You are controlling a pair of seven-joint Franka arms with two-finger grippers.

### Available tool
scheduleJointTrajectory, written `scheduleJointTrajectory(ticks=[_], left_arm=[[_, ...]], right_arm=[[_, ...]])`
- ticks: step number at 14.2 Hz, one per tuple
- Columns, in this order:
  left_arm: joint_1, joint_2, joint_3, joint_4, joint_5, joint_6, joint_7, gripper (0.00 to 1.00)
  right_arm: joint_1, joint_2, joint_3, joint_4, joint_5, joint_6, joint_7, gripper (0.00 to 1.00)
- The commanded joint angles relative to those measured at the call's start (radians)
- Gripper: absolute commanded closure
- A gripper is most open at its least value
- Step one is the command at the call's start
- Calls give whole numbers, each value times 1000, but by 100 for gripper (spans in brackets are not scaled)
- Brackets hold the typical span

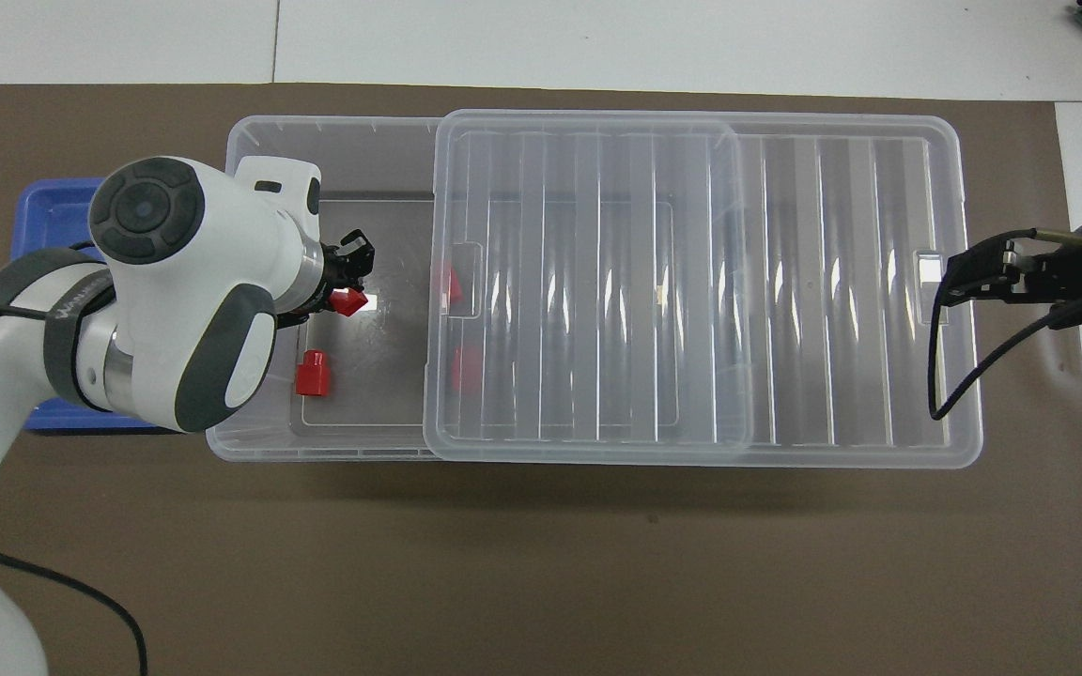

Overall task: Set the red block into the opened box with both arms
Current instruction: 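Carry the red block into the open box and release it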

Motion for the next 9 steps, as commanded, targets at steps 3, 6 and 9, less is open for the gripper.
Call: scheduleJointTrajectory(ticks=[3, 6, 9], left_arm=[[-64, 100, 16, -29, 115, 99, 19, 100], [-59, 107, 16, -98, 143, 191, 40, 100], [-53, 108, 16, -124, 149, 213, 56, 100]], right_arm=[[-5, -9, 6, -20, 0, 8, -25, 0], [-5, -10, 6, -37, 0, 56, -24, 0], [-19, -13, 4, -104, 0, 180, -24, 0]])
